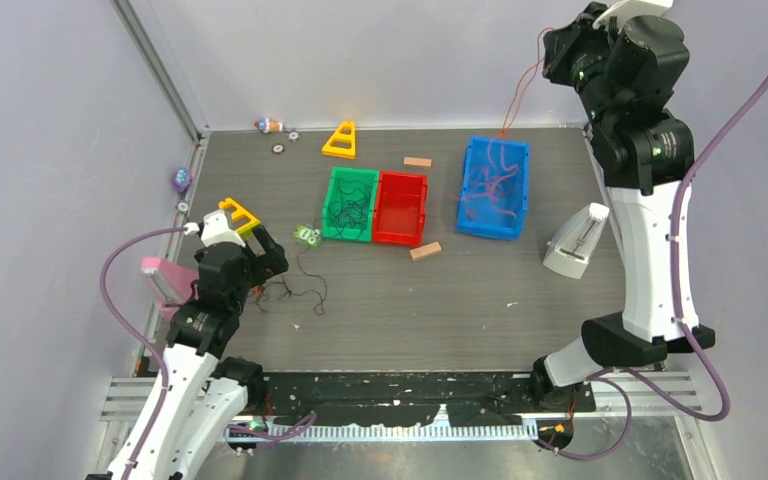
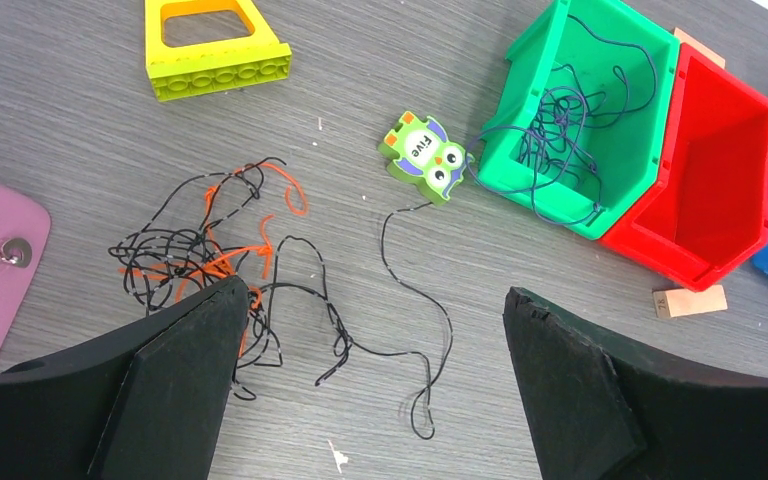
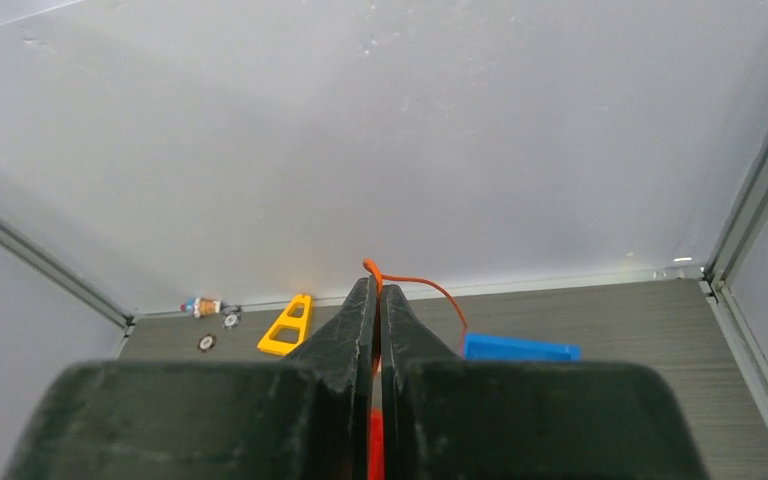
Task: Untangle the cables
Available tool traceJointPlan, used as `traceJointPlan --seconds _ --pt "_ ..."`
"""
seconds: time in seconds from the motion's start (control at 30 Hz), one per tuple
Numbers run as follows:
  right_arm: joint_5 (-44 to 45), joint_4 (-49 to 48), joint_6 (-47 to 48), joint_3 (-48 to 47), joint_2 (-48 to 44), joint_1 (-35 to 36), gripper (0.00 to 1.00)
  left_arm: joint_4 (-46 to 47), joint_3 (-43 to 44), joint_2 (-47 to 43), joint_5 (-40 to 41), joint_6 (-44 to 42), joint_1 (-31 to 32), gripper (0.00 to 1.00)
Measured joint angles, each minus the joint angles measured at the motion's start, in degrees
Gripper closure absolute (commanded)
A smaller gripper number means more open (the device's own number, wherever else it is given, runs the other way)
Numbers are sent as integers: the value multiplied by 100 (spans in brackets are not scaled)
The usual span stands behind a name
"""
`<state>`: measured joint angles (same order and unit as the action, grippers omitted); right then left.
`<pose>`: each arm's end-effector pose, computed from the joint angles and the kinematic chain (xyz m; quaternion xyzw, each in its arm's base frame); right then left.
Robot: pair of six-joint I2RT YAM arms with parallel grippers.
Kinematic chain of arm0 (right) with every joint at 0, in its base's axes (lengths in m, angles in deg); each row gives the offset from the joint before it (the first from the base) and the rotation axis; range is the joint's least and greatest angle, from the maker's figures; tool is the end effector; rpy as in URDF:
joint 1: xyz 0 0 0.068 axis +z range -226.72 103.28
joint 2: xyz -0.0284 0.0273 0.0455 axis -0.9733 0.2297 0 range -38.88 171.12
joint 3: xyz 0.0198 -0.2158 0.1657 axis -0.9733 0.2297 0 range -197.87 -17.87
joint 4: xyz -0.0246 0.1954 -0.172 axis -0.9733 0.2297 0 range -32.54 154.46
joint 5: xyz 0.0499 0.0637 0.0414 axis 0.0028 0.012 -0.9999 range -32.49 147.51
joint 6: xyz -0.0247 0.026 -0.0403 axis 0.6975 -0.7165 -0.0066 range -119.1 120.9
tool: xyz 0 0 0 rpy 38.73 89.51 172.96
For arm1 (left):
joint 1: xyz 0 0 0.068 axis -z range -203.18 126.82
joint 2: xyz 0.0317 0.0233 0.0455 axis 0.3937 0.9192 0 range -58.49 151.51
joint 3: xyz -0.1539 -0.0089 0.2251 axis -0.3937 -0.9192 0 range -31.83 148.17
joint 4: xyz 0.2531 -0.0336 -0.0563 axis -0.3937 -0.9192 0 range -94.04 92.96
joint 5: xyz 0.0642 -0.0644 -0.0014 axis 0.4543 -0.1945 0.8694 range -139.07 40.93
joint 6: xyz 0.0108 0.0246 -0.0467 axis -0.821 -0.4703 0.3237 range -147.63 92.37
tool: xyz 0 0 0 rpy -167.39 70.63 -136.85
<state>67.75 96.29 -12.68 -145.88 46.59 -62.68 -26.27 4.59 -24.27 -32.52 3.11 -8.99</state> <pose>0.2421 0.0540 0.5935 0.0624 0.6814 0.1142 0.7203 0.1387 -0.0247 0.2822 -0.1959 0.8242 -0.0841 0.5246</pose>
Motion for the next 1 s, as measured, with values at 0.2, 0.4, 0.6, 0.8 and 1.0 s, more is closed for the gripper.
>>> traceJointPlan --seconds 0.2,0.4,0.6,0.8,1.0 --pt "-55 -4 -7 -291 450 -227 95 -24 7 33 0 -17 2 1" --pt "-164 -61 -31 -140 608 -310 95 -35 81 146 0 -20 4 0" --pt "-282 -140 -70 -136 809 -461 95 -42 125 175 9 -22 11 1" --pt "-442 -162 -162 -109 973 -645 95 -44 186 247 39 -26 17 1" --pt "-614 -162 -269 -621 1237 -807 95 -44 203 365 39 -42 44 0"
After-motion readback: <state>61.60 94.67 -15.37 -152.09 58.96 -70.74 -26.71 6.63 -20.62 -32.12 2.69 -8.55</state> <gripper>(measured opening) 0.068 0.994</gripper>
